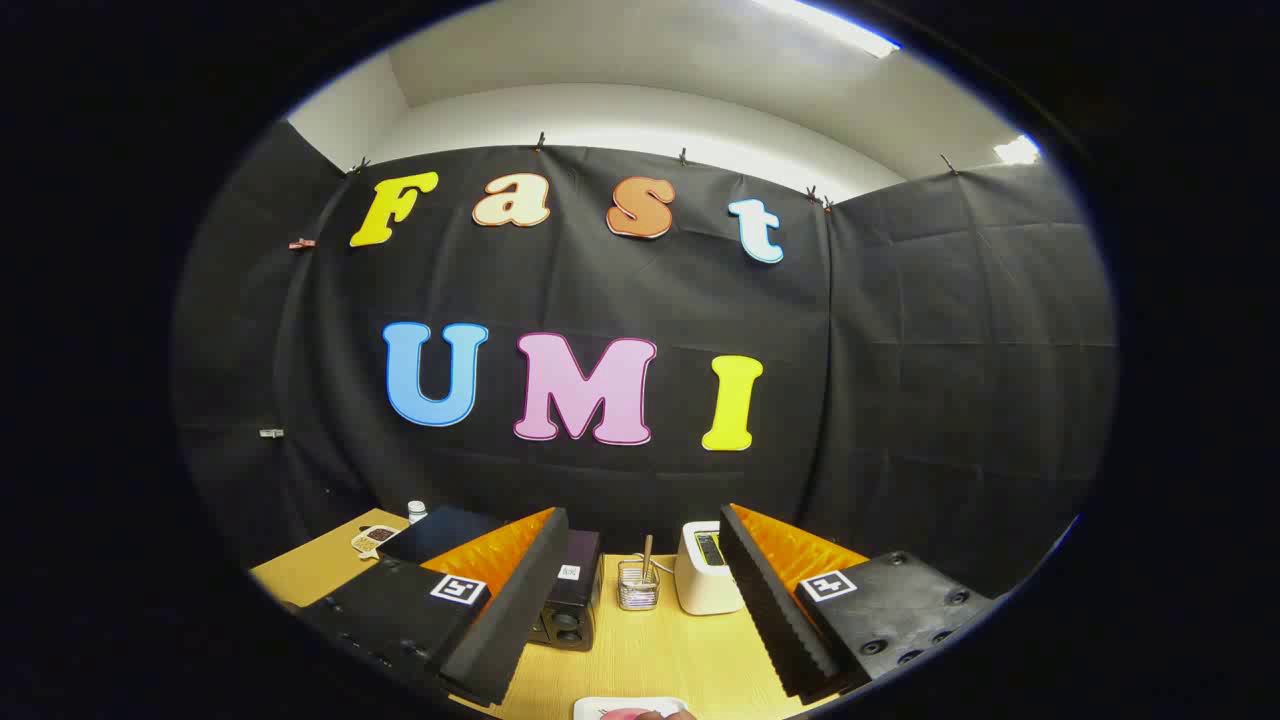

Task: Open the toaster oven, put the food inside, and close the toaster oven door.

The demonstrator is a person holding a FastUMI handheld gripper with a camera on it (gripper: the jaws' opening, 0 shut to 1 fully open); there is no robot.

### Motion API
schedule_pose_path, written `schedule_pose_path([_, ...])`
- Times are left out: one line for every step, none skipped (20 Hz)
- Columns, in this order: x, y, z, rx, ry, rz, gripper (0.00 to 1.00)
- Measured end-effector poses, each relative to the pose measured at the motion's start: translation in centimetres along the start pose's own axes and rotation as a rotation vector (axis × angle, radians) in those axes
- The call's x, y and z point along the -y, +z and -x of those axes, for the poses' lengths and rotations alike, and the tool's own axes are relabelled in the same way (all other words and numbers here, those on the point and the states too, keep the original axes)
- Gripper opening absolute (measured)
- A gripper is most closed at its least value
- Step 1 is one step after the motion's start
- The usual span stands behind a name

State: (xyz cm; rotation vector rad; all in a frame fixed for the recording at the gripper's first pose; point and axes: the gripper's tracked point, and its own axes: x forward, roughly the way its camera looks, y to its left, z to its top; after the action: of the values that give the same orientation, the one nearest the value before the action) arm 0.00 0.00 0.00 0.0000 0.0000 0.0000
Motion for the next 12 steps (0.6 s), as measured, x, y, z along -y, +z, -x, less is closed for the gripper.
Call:
schedule_pose_path([0.1, 0.1, 0.0, 0.002, -0.002, -0.003, 0.98])
schedule_pose_path([0.2, 0.1, 0.1, 0.002, -0.005, -0.005, 0.98])
schedule_pose_path([0.3, 0.1, 0.1, 0.003, -0.006, -0.009, 0.98])
schedule_pose_path([0.4, 0.1, 0.1, 0.003, -0.007, -0.013, 0.98])
schedule_pose_path([0.6, 0.1, 0.1, 0.002, -0.010, -0.016, 0.98])
schedule_pose_path([0.7, 0.0, 0.2, 0.001, -0.014, -0.019, 0.98])
schedule_pose_path([0.8, 0.0, 0.3, -0.002, -0.015, -0.021, 0.98])
schedule_pose_path([0.9, -0.1, 0.2, -0.003, -0.016, -0.024, 0.98])
schedule_pose_path([1.1, -0.1, 0.3, -0.005, -0.019, -0.027, 0.98])
schedule_pose_path([1.3, -0.1, 0.2, -0.005, -0.022, -0.030, 0.98])
schedule_pose_path([1.3, -0.2, 0.1, -0.007, -0.023, -0.034, 0.98])
schedule_pose_path([1.3, -0.3, 0.2, -0.009, -0.025, -0.037, 0.98])
